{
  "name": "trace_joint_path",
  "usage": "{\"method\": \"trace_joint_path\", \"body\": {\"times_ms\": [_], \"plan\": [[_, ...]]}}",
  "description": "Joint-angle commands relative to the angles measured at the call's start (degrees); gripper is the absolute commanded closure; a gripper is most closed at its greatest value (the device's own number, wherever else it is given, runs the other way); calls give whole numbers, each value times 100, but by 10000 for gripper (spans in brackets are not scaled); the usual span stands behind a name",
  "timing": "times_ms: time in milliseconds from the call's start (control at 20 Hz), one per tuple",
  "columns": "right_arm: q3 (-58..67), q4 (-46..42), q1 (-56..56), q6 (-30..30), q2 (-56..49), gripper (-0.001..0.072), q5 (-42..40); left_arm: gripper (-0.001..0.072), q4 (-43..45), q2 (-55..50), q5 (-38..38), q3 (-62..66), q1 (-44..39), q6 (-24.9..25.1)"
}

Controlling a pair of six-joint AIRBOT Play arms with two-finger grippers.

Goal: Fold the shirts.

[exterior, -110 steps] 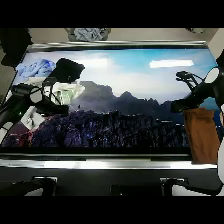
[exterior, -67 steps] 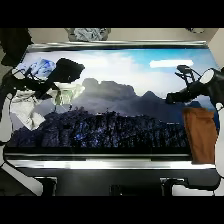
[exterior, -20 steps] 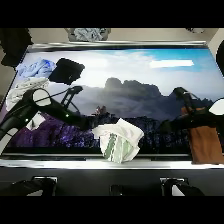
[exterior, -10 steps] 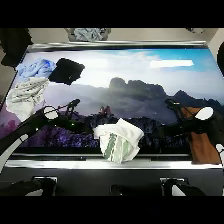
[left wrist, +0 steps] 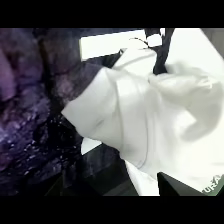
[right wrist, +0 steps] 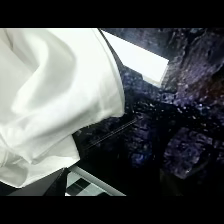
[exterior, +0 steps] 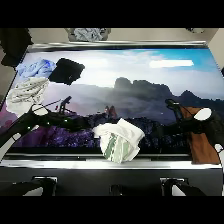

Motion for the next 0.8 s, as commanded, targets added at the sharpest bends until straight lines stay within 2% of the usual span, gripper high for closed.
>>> {"method": "trace_joint_path", "body": {"times_ms": [0, 150, 300, 450, 500, 550, 600, 650, 750], "plan": [[-2, 2, -2, 0, -4, 11, -140, 39, -179, -105, -170, -4, 415, -155], [-2, 4, -2, 2, -4, 11, -269, 38, -503, -741, -146, -4, 258, -170], [-2, 9, -2, 26, -4, 11, -317, 39, -1687, -1331, -7, -4, 11, 238], [-2, 63, -2, 26, -4, 11, -317, 51, -1814, -1716, 22, -2, -240, 236], [-2, 63, -2, 26, -4, 11, -313, 207, -1814, -1764, 44, -2, -289, 236], [-4, 63, -2, 26, -4, 11, -308, 481, -1810, -1759, 118, -2, -291, 240], [-13, 66, 0, 28, -4, 10, -271, 607, -1808, -1740, 199, -2, -278, 245], [-70, 129, 0, 26, -7, 8, -245, 679, -1808, -1731, 212, 0, -249, 317], [-319, 358, -2, 20, -116, 7, -212, 677, -1805, -1729, 192, -2, -192, 372]]}}
